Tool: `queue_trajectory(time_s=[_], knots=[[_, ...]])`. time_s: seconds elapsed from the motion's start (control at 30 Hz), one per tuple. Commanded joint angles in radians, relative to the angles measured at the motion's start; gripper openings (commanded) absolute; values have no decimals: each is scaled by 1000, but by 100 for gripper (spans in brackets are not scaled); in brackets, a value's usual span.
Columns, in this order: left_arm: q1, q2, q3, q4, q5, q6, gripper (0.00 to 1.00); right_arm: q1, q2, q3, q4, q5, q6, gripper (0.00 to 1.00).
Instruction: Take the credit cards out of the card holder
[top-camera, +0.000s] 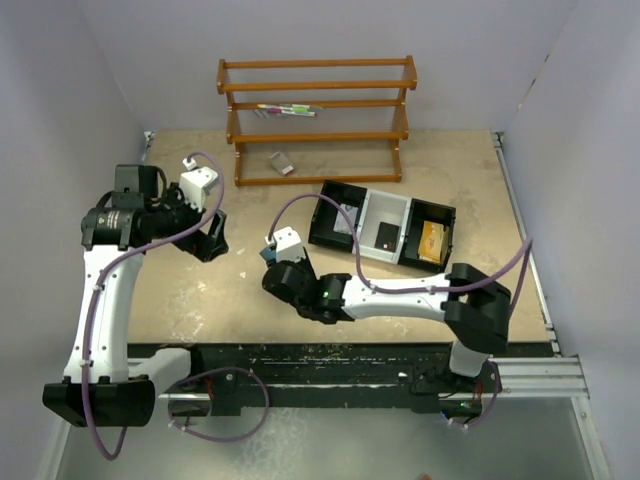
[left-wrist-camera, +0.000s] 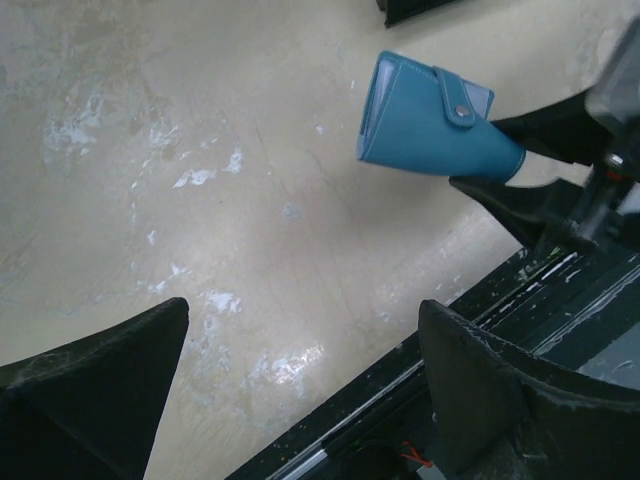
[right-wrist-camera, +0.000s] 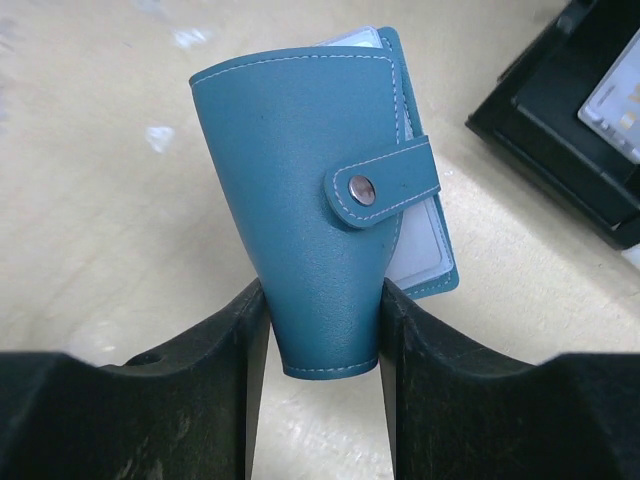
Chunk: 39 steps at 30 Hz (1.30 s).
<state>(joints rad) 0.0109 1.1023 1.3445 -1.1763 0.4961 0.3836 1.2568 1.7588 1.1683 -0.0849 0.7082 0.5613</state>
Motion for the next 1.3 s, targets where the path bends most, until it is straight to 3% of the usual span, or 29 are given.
queue_trajectory(time_s=[0.0,0.3,0.53,0.67,0.83,0.9,1.07,1.13,1.27], knots=[[3,35,79,-7,106,-71,99,46,-139,37,102,115,-70,46],[3,55,136,-30,342,-181,100,134,-244,130,240,145,-235,49],[3,58,183,-61,511,-242,85,190,-227,192,281,191,-290,50],[3,52,184,-80,545,-234,61,219,-227,208,308,202,-323,50],[3,57,183,-126,547,-197,10,223,-261,182,318,193,-303,55],[4,65,189,-144,557,-192,0,221,-277,169,262,114,-256,59],[3,67,207,-162,590,-204,0,170,-331,131,219,-56,-168,74],[3,65,226,-167,585,-202,0,93,-374,99,200,-238,-88,80],[2,57,281,-195,567,-163,0,-112,-509,-70,367,-732,14,84]])
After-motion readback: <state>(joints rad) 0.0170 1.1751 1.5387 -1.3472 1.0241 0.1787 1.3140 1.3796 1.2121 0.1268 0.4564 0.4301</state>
